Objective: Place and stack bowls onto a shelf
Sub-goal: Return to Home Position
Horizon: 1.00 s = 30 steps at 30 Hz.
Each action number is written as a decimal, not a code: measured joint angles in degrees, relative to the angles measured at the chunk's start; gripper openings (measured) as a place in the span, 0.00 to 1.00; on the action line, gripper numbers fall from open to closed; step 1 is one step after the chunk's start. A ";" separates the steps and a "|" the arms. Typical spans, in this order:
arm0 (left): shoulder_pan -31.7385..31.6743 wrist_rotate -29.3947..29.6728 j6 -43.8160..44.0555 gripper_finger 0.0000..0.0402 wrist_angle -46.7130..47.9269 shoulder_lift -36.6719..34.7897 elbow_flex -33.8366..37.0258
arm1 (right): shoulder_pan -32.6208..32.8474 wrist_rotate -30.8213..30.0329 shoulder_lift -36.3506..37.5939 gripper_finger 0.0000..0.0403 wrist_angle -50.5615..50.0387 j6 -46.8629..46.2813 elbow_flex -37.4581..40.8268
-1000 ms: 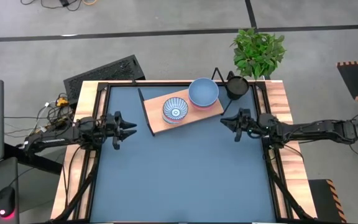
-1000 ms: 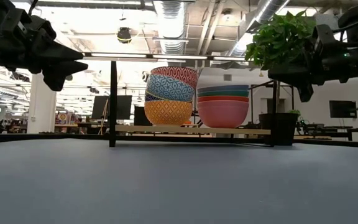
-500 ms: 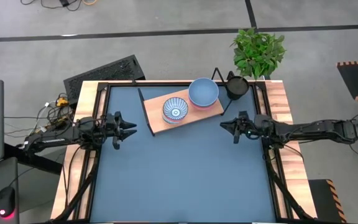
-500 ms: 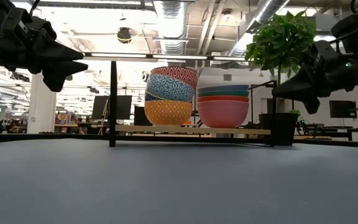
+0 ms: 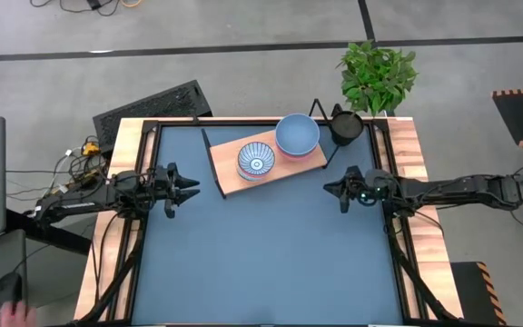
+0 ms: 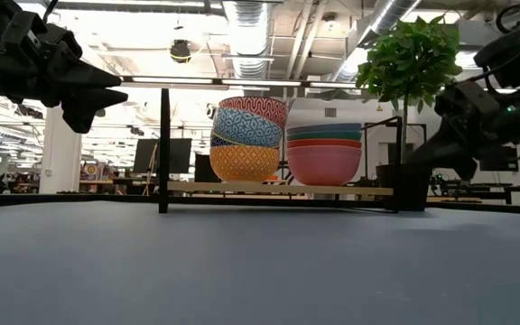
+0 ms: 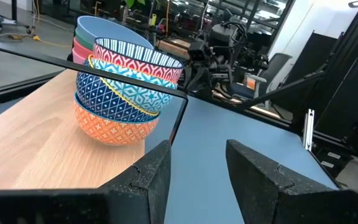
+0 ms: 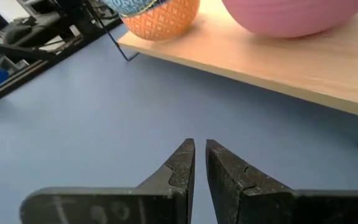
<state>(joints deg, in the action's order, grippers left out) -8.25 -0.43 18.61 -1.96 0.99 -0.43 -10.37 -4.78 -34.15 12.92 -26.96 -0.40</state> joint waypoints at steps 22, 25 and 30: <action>-0.04 8.98 -8.30 0.35 0.13 0.02 -0.33 | 0.00 0.02 0.00 0.16 -0.58 0.00 0.02; -0.04 11.31 -9.41 0.35 0.55 0.02 -0.57 | 0.00 0.02 0.00 0.16 -0.56 0.00 0.04; -0.04 12.34 -9.07 0.35 0.66 0.02 -0.66 | 0.00 0.02 0.00 0.16 -0.56 0.00 0.04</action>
<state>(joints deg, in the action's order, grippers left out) -8.29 11.92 9.54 -1.30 1.02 -1.08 -10.37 -4.75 -34.15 12.36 -26.96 -0.36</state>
